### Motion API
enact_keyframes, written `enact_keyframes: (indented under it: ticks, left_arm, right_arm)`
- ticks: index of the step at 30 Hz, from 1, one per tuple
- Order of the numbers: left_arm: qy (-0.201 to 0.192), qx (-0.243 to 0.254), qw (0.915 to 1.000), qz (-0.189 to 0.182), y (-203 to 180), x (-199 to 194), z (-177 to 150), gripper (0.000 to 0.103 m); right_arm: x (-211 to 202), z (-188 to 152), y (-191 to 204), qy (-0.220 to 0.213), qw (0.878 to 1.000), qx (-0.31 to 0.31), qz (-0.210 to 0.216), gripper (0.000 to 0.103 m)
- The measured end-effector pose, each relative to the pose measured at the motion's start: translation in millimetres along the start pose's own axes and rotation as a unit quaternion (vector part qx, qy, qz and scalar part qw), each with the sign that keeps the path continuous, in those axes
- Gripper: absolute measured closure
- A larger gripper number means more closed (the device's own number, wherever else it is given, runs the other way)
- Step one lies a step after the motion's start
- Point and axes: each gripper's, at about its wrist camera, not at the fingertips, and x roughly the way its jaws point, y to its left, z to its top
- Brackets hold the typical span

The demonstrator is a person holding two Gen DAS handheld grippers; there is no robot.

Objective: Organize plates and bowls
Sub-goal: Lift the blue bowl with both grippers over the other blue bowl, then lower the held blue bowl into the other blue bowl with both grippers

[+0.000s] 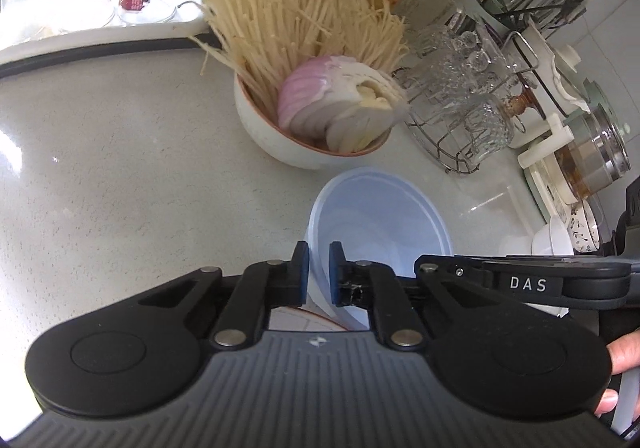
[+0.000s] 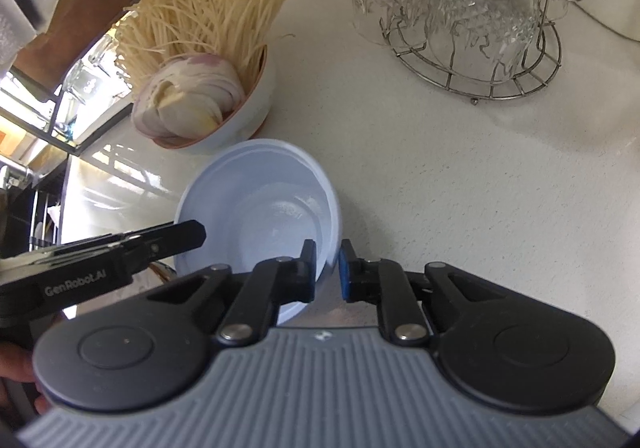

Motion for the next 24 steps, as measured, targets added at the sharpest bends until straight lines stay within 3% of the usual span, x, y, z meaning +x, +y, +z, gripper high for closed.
enact_keyframes:
  ticks: [16, 24]
  left_arm:
    - [-0.025, 0.015, 0.9994, -0.019, -19, -28, -8, 0.091]
    - [-0.044, 0.01, 0.9981, -0.041, -35, -53, -5, 0.091]
  right_arm:
    - [-34, -11, -8, -0.034, 0.999, 0.034, 0.002, 0.089]
    - [-70, -16, -12, -0.079, 0.996, 0.04, 0.011, 0.089]
